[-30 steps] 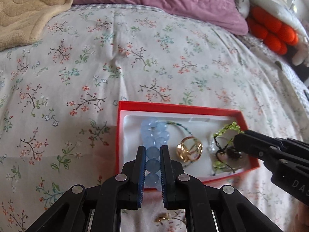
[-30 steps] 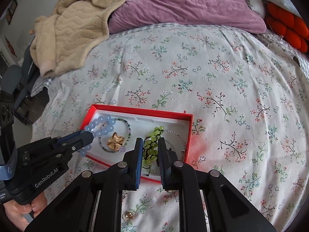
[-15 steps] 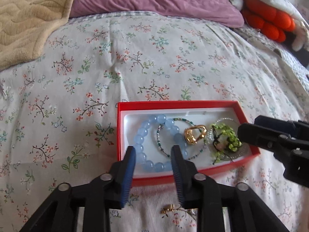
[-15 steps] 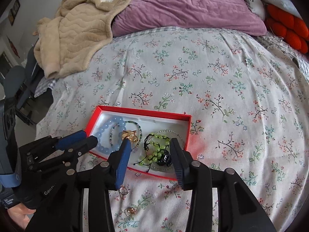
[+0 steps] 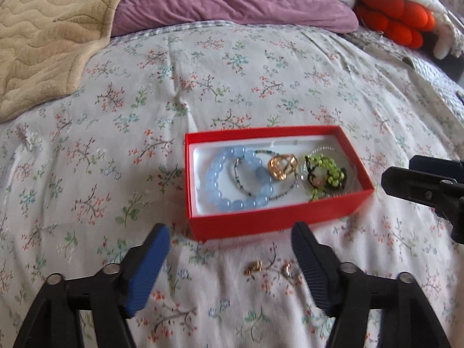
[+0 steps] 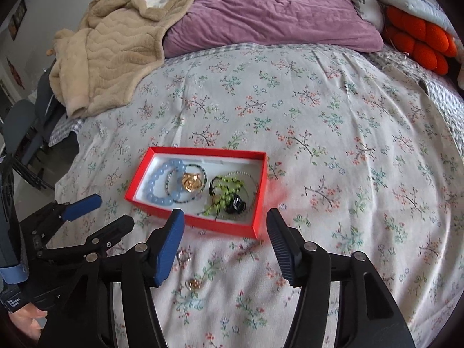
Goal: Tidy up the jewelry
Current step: 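Move the right gripper to a small gold earring and close on it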
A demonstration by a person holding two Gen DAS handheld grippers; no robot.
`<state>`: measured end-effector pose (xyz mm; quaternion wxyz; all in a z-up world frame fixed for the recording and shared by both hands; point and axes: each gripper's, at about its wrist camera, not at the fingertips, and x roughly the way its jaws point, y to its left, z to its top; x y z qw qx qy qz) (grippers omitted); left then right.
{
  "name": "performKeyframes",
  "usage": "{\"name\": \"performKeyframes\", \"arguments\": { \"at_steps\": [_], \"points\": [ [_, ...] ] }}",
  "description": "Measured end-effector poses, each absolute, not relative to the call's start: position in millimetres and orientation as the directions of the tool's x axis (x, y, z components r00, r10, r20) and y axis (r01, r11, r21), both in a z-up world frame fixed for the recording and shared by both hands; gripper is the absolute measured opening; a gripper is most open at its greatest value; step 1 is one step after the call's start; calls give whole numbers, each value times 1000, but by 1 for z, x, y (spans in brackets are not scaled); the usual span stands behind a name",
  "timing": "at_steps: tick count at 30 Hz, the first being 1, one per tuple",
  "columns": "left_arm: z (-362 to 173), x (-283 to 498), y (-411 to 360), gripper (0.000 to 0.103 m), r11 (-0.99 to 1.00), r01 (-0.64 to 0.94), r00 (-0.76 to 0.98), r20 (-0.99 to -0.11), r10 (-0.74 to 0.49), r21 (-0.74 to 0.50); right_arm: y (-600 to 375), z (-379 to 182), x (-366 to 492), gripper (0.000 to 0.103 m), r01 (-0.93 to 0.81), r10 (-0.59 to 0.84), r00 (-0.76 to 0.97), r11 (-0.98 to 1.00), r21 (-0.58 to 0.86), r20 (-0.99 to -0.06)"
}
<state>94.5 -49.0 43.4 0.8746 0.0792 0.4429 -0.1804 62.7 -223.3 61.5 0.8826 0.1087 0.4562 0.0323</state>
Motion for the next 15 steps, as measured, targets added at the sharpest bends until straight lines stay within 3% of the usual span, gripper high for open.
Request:
{"name": "performKeyframes", "arguments": {
  "at_steps": [6,15],
  "points": [
    [43,80,-43,96,932,361,537,-821,-194,16,-218,61,46,66,39,148,565,978,204,-812],
    [26,74,-16,97,961,276,431,-889,-156,-34,-211,34,28,71,83,106,453,983,161,-885]
  ]
}}
